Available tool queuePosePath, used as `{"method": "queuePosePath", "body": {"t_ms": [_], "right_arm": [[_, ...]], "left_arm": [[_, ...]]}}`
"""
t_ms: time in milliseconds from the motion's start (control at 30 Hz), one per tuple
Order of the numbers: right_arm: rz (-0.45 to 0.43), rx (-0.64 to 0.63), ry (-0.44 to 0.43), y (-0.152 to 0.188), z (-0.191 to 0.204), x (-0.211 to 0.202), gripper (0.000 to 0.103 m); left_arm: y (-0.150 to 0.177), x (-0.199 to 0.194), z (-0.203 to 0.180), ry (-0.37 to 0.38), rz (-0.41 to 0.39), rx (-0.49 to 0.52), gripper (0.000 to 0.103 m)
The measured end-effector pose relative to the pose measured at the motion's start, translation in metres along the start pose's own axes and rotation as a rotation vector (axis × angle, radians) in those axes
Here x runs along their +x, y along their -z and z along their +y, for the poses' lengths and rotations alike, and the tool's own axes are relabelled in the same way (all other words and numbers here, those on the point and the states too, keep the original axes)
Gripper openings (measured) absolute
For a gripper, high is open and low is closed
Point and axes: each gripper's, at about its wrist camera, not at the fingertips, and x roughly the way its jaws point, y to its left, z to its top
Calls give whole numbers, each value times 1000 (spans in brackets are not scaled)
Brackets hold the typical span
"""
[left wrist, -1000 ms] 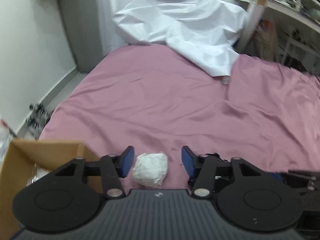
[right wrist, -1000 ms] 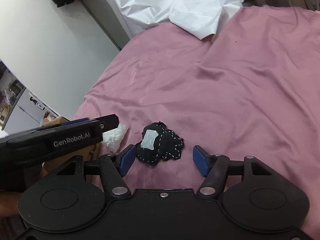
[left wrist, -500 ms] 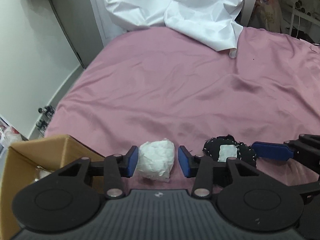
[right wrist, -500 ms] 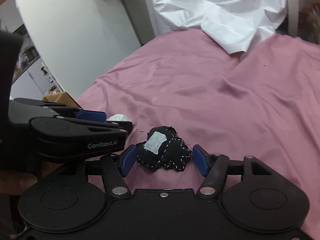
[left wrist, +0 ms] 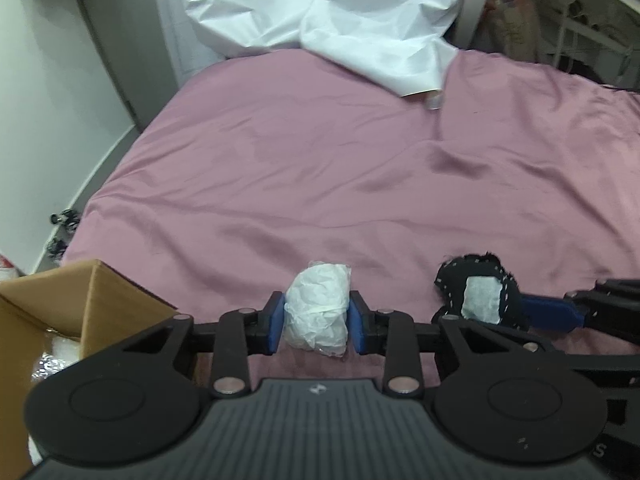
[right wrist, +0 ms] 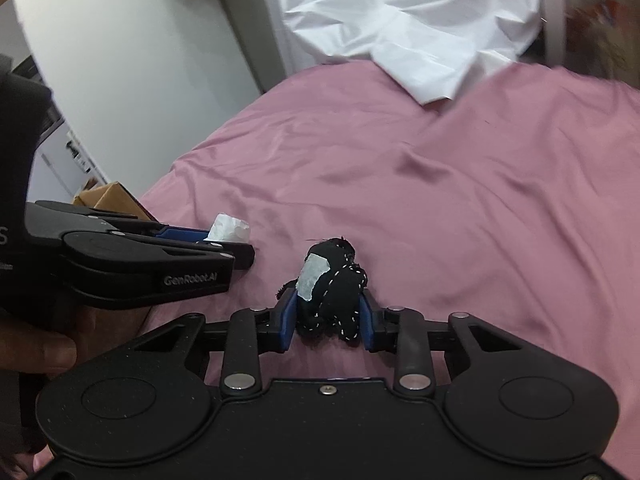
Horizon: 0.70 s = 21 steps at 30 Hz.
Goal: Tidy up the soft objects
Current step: 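Grasp the white ball with the left tool while right tool grasps the black stitched plush, then carry the white ball with the left tool and black plush with the right tool over the box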
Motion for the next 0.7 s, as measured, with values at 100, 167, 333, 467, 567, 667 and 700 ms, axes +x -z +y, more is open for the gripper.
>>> {"method": "queuePosePath", "body": {"t_ms": [100, 167, 333, 467, 567, 667, 700], "right_arm": [[6, 39, 26, 5, 1, -10, 32], [6, 62, 43, 8, 2, -16, 32], [-12, 107, 77, 11, 6, -39, 32], [-42, 97, 89, 9, 18, -58, 32], [-66, 80, 97, 5, 28, -71, 32], [-88, 65, 97, 2, 40, -81, 32], [-93, 61, 96, 1, 44, -83, 32]], "left_arm": [[0, -11, -1, 34, -10, -4, 32], [0, -20, -2, 49, -23, 3, 32], [1, -45, -1, 73, -63, 13, 32], [2, -67, 6, 90, -98, -6, 32], [4, -85, 12, 96, -128, -12, 32], [7, -101, 20, 101, -152, -28, 32], [8, -106, 23, 102, -159, -33, 32]]}}
